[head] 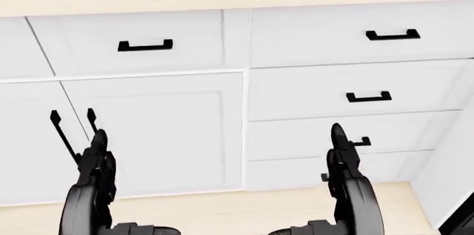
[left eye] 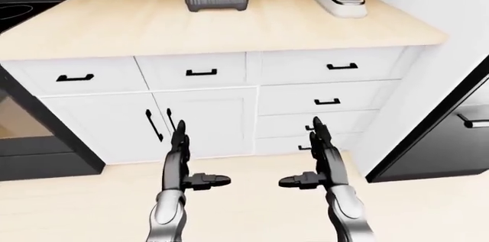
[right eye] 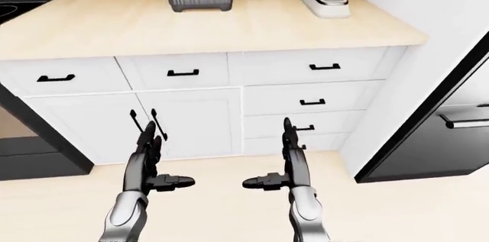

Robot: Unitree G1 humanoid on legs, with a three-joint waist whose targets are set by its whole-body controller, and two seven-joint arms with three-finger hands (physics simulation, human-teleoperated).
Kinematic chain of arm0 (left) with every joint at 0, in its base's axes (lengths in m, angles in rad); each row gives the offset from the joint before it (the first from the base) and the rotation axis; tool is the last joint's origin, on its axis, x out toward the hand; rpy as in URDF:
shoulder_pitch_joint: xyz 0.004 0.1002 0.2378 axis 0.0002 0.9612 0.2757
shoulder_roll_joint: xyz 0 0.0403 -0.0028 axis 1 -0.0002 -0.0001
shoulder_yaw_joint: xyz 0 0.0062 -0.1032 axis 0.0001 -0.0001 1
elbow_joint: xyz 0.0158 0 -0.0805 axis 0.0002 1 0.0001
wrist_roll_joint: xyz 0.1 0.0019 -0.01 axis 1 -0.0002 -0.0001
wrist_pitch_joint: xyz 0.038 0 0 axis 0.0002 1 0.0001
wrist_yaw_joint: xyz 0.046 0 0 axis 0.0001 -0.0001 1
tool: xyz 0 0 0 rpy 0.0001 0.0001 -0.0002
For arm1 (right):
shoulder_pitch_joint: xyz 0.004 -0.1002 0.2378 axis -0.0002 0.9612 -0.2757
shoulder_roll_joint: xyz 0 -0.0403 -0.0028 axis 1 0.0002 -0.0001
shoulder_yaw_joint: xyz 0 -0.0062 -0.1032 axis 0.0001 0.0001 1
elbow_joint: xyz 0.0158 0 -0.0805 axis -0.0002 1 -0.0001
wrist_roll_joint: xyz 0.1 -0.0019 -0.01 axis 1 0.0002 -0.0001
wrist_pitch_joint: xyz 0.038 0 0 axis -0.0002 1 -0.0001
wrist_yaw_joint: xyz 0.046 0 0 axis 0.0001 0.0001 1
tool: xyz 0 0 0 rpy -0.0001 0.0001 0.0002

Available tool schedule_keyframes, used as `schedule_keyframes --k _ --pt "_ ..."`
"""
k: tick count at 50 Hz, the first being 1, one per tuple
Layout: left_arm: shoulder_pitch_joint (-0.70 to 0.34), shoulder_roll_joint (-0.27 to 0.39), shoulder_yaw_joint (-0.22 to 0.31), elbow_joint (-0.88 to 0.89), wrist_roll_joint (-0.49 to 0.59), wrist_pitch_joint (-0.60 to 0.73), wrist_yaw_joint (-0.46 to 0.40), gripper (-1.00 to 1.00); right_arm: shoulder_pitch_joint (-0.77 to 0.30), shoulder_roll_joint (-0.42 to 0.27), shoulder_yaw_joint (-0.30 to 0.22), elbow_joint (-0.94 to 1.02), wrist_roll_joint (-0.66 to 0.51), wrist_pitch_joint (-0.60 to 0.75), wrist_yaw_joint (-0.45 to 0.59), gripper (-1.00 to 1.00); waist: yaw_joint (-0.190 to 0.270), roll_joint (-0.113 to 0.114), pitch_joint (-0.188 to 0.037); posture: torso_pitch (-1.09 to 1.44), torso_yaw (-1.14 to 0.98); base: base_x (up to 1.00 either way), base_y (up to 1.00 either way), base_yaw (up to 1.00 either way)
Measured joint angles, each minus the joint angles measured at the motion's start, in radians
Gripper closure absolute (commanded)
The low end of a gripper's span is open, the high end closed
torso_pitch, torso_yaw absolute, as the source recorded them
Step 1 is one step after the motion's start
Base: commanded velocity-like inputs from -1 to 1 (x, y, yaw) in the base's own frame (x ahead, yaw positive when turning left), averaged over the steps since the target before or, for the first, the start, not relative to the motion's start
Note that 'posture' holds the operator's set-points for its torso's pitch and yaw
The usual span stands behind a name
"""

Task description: Push down the lever of the toaster to turn it on.

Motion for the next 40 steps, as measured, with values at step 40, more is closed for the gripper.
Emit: schedule_keyframes --k 40 --pt "0.009 -0.004 0.001 -0.013 0.004 -0.007 0.001 -1.0 -0.004 0.0 0.004 -0.002 0.018 0.006 0.006 -1.0 0.008 -0.051 0.006 0.0 0.0 0.0 0.14 0.17"
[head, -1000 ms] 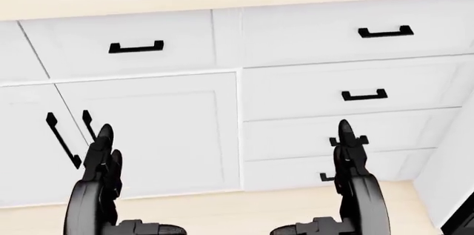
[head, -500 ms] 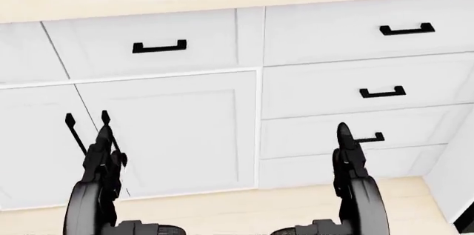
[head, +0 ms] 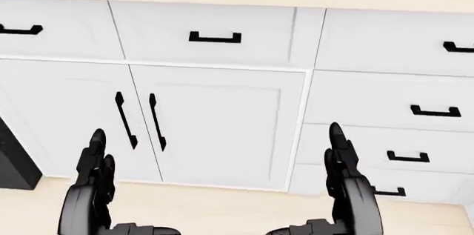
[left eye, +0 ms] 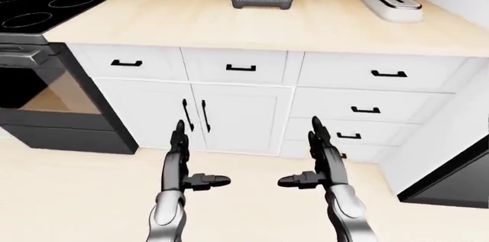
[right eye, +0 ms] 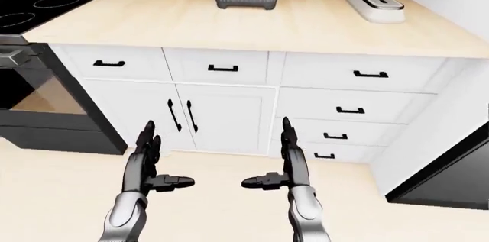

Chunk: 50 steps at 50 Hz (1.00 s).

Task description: Push down the lever of the toaster to turn it on.

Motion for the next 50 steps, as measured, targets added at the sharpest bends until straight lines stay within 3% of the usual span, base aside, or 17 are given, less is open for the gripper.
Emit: schedule_keyframes --k 6,10,15,22,27,32,34,38,41,46,48,50 --pt "-0.011 -0.004 -0.013 0.019 0.0 0.003 -0.002 -1.0 0.01 -0.004 -0.014 -0.021 -0.001 0.002 -0.01 -1.0 -0.009 0.038 -0.004 0.0 0.0 0.0 0.0 0.0" --pt "-0.01 -0.003 -0.019 -0.011 0.0 0.001 -0.006 -1.0 0.006 -0.004 -0.02 -0.001 -0.003 0.0 -0.017 -1.0 -0.019 0.078 -0.009 0.0 0.0 0.0 0.0 0.0" --pt "-0.014 0.0 0.0 0.01 -0.006 0.01 0.0 -1.0 0.011 0.0 -0.006 0.0 -0.006 0.003 -0.012 -1.0 -0.015 0.059 -0.013 0.0 0.0 0.0 0.0 0.0" --pt "-0.153 0.02 0.026 0.111 -0.035 0.059 0.035 -1.0 -0.094 -0.017 -0.027 0.009 -0.017 0.061 -0.033 -1.0 -0.009 0.051 -0.02 0.0 0.0 0.0 0.0 0.0" --pt "-0.266 0.048 0.042 -0.07 -0.08 0.292 0.067 -1.0 -0.18 -0.028 -0.031 -0.165 0.0 0.276 -0.031 -1.0 -0.008 0.048 -0.028 0.0 0.0 0.0 0.0 0.0" --pt "-0.396 0.1 0.039 -0.347 -0.085 0.631 0.083 -1.0 -0.374 -0.071 -0.085 -0.443 0.056 0.682 -0.042 -1.0 -0.004 0.054 -0.031 0.0 0.0 0.0 0.0 0.0" --pt "-0.462 0.092 0.043 -0.436 -0.083 0.766 0.082 -1.0 -0.466 -0.092 -0.113 -0.556 0.088 0.835 -0.061 -1.0 0.001 0.054 -0.034 0.0 0.0 0.0 0.0 0.0" --pt "-0.681 0.121 0.091 -0.561 -0.127 1.055 0.12 -1.0 -0.596 -0.1 -0.129 -0.798 0.137 1.107 -0.139 -1.0 -0.001 0.045 -0.029 0.0 0.0 0.0 0.0 0.0" --pt "-0.764 0.163 0.141 -0.754 -0.165 1.246 0.152 -1.0 -0.647 -0.104 -0.128 -1.01 0.173 1.34 -0.17 -1.0 -0.004 0.051 -0.02 0.0 0.0 0.0 0.0 0.0" --pt "-0.729 0.135 0.257 -0.993 -0.243 1.449 0.17 -1.0 -0.783 -0.154 -0.232 -1.074 0.289 1.561 -0.239 -1.0 -0.002 0.06 0.0 0.0 0.0 0.0 0.0 0.0" --pt "-0.741 0.138 0.308 -1.027 -0.265 1.52 0.17 -1.0 -0.783 -0.194 -0.313 -1.068 0.46 1.571 -0.356 -1.0 0.002 0.057 0.011 0.0 0.0 0.0 0.0 0.0" --pt "-0.795 0.136 0.356 -1.046 -0.277 1.594 0.177 -1.0 -0.777 -0.246 -0.431 -1.06 0.742 1.571 -0.55 -1.0 0.006 0.053 0.021 0.0 0.0 0.0 0.0 0.0"
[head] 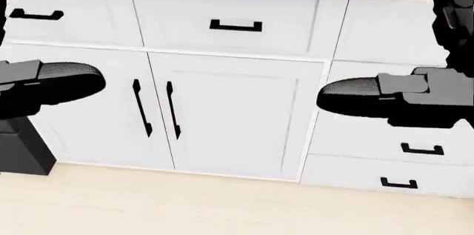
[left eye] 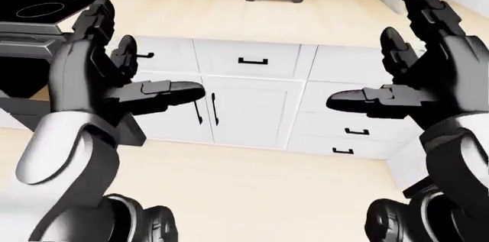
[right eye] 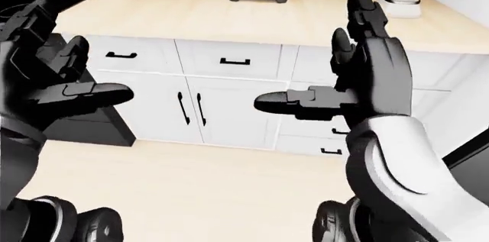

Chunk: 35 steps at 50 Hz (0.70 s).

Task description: Push down the lever of the toaster to turn it on.

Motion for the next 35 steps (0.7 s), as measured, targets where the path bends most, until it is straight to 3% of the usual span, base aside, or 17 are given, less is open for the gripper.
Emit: schedule_keyframes --k 2,3,6,9,14,21,25,28,32,35 --pt "-0.022 -0.003 0.009 -0.025 -0.018 0.017 0.022 -1.0 0.012 -0.04 -0.086 0.001 0.294 0.0 -0.221 -1.0 0.0 -0.002 0.002 0.0 0.0 0.0 0.0 0.0" --pt "-0.022 -0.009 -0.003 -0.038 -0.032 0.017 0.037 -1.0 0.027 -0.072 -0.088 0.002 0.417 -0.011 -0.324 -1.0 0.0 -0.003 0.001 0.0 0.0 0.0 0.0 0.0" --pt "-0.017 -0.031 -0.036 -0.05 -0.082 0.017 0.063 -1.0 0.092 -0.287 0.036 0.044 0.742 -0.174 -0.588 -1.0 0.002 -0.005 0.003 0.0 0.0 0.0 0.0 0.0" --pt "-0.034 -0.014 -0.001 -0.022 -0.127 0.017 0.076 -1.0 0.113 -0.445 0.125 0.048 0.92 -0.379 -0.721 -1.0 -0.003 -0.013 0.008 0.0 0.0 0.0 0.0 0.0" --pt "-0.046 0.004 0.061 -0.011 -0.177 0.017 0.132 -1.0 0.136 -0.513 0.146 0.031 0.955 -0.536 -0.747 -1.0 -0.005 -0.027 0.013 0.0 0.0 0.02 0.0 0.0" --pt "-0.045 0.009 0.068 -0.012 -0.219 0.017 0.177 -1.0 0.185 -0.464 0.152 0.037 0.865 -0.564 -0.661 -1.0 -0.003 -0.036 -0.015 0.0 0.0 0.08 0.0 0.0" --pt "-0.024 0.012 0.063 0.003 -0.211 0.009 0.182 -1.0 0.19 -0.453 0.151 0.041 0.835 -0.556 -0.636 -1.0 -0.002 -0.045 -0.001 0.0 0.0 0.11 0.0 0.0" --pt "-0.036 0.001 0.056 0.003 -0.217 0.017 0.184 -1.0 0.184 -0.463 0.146 0.047 0.843 -0.551 -0.646 -1.0 -0.011 -0.025 0.002 0.0 0.0 0.12 0.0 0.0" --pt "-0.045 -0.004 0.045 -0.011 -0.229 0.017 0.176 -1.0 0.176 -0.469 0.143 0.052 0.845 -0.554 -0.654 -1.0 -0.008 -0.05 -0.014 0.0 0.0 0.12 0.0 0.0" --pt "-0.044 -0.005 0.05 -0.018 -0.223 0.017 0.177 -1.0 0.174 -0.469 0.139 0.047 0.842 -0.559 -0.645 -1.0 -0.006 -0.032 -0.006 0.0 0.0 0.12 0.0 0.0"
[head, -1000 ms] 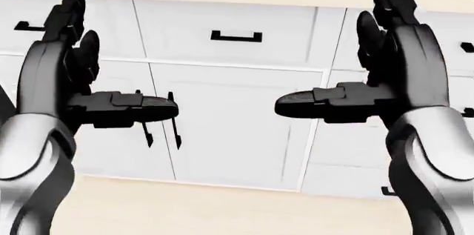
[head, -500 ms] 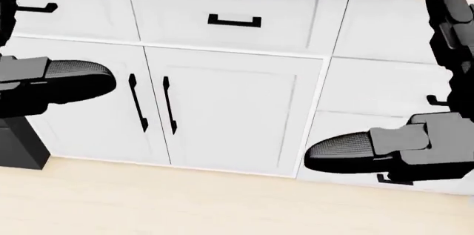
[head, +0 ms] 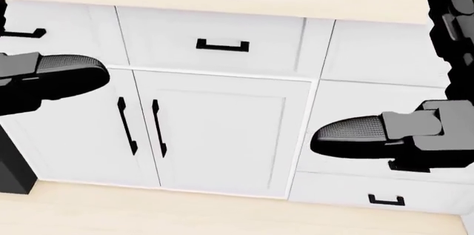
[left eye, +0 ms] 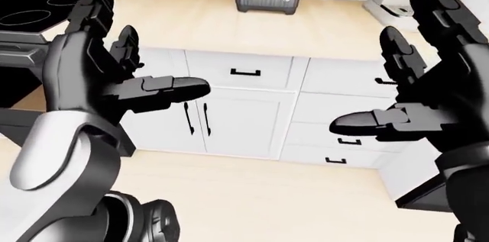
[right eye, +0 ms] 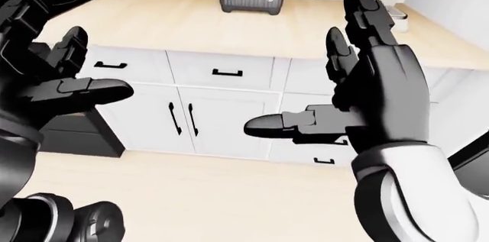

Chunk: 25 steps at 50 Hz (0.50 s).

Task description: Push down the lever of the toaster to turn it on.

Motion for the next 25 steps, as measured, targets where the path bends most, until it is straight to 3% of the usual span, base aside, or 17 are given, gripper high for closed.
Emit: schedule_keyframes --k 4,7,9,12,15,19,20,21,23,25 --pt "0.016 -0.002 -0.011 0.007 0.008 -0.002 -0.002 -1.0 0.007 0.004 0.001 0.003 -0.006 0.0 0.006 -1.0 -0.01 0.058 0.004 0.0 0.0 0.12 0.0 0.0" --pt "0.05 0.003 -0.01 0.022 0.011 -0.01 -0.003 -1.0 0.028 0.027 0.02 0.002 -0.018 0.012 0.027 -1.0 0.008 0.051 0.018 0.0 0.0 0.13 0.0 0.0" --pt "0.041 0.001 0.005 0.025 0.016 0.001 0.004 -1.0 0.021 0.023 0.025 0.003 -0.009 0.018 0.031 -1.0 0.011 0.056 0.01 0.0 0.0 0.13 0.0 0.0" --pt "0.01 0.002 0.007 0.007 0.014 0.001 0.006 -1.0 0.011 0.01 0.005 -0.003 -0.001 0.011 0.022 -1.0 0.007 0.04 -0.004 0.0 0.0 0.14 0.0 0.0" --pt "0.005 0.005 0.006 -0.005 0.007 -0.002 0.0 -1.0 0.002 0.002 -0.003 -0.01 0.007 -0.002 0.009 -1.0 0.009 0.013 -0.001 0.0 0.0 0.14 0.0 0.0" --pt "0.002 0.008 0.012 0.011 0.008 -0.003 -0.004 -1.0 0.005 0.003 0.004 -0.002 0.001 -0.004 0.016 -1.0 0.011 -0.051 -0.002 0.0 0.0 0.14 0.0 0.0" --pt "0.006 -0.001 0.011 0.009 0.007 0.001 -0.004 -1.0 0.011 0.003 -0.001 0.001 0.0 -0.002 0.015 -1.0 0.002 -0.034 0.008 0.0 0.0 0.14 0.0 0.0" --pt "0.011 -0.004 0.007 0.009 0.004 0.001 -0.005 -1.0 0.017 0.005 -0.001 0.005 0.0 0.001 0.012 -1.0 -0.001 -0.031 0.014 0.0 0.0 0.14 0.0 0.0" --pt "0.007 -0.006 0.001 0.014 -0.002 0.001 -0.009 -1.0 0.022 0.002 0.0 0.007 0.002 0.005 0.007 -1.0 -0.004 -0.039 0.009 0.0 0.0 0.14 0.0 0.0" --pt "0.007 -0.002 0.0 0.012 -0.003 0.001 -0.011 -1.0 0.014 -0.002 -0.001 0.004 0.004 0.003 0.007 -1.0 -0.002 -0.029 0.001 0.0 0.0 0.14 0.0 0.0"
